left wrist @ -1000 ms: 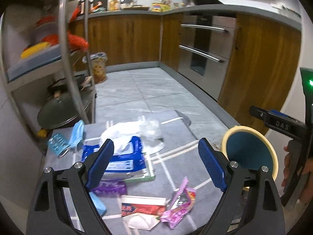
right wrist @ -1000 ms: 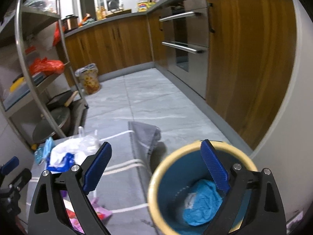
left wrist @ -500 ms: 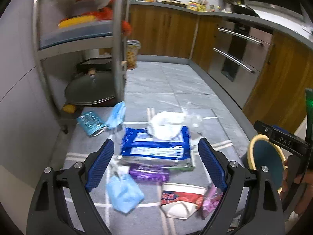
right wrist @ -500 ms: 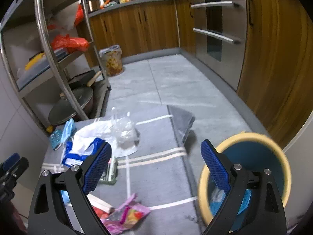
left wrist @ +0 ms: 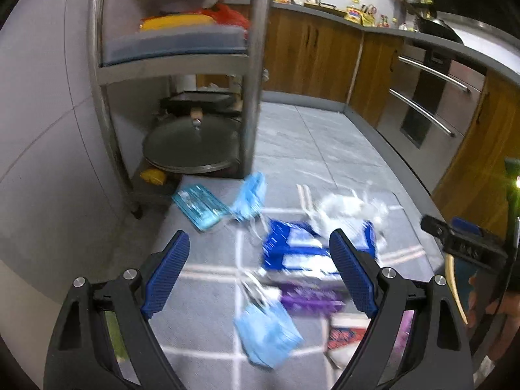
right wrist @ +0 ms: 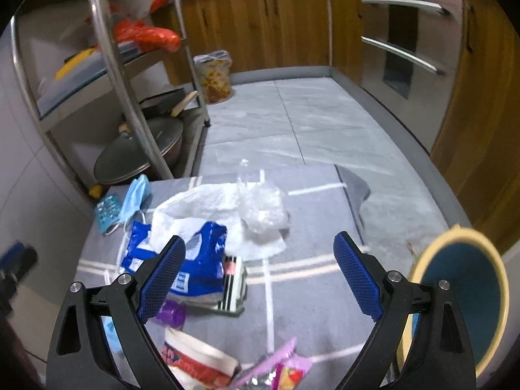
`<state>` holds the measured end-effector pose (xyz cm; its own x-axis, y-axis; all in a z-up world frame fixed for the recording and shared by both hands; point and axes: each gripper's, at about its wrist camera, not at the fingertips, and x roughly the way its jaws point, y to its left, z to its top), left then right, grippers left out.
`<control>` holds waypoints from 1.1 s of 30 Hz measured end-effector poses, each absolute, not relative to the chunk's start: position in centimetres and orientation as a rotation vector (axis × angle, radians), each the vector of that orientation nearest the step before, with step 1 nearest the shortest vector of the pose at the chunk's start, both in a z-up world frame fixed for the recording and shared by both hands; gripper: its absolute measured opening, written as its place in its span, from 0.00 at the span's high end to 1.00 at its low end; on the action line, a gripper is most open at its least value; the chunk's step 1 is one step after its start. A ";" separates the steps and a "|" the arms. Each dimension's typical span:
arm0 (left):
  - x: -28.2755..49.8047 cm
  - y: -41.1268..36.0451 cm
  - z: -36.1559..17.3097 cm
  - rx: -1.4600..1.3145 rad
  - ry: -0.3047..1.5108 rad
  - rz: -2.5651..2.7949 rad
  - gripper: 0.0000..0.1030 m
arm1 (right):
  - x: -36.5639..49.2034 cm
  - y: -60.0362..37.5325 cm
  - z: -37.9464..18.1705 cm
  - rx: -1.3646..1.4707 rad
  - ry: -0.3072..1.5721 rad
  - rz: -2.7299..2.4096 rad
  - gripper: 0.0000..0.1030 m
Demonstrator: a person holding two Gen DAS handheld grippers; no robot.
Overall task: Collect trash
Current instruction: 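Grasp the blue blister pack with the left tool while the right tool grasps the clear plastic bag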
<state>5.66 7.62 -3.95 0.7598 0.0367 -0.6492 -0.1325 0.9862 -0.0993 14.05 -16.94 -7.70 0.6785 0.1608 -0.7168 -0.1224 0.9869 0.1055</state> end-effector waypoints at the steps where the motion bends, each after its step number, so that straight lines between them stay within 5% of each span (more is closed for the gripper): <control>1: 6.3 8.3 -3.7 -0.139 0.696 0.099 0.16 | 14.3 -16.8 -7.7 0.050 0.806 0.163 0.10; 12: 13.6 13.3 -6.1 -0.071 0.747 0.171 0.17 | 20.3 -17.6 -6.5 0.025 0.772 0.196 0.11; 33: 23.4 15.9 -15.4 -0.164 0.958 0.316 0.24 | 25.3 -18.8 -12.4 0.068 0.911 0.178 0.14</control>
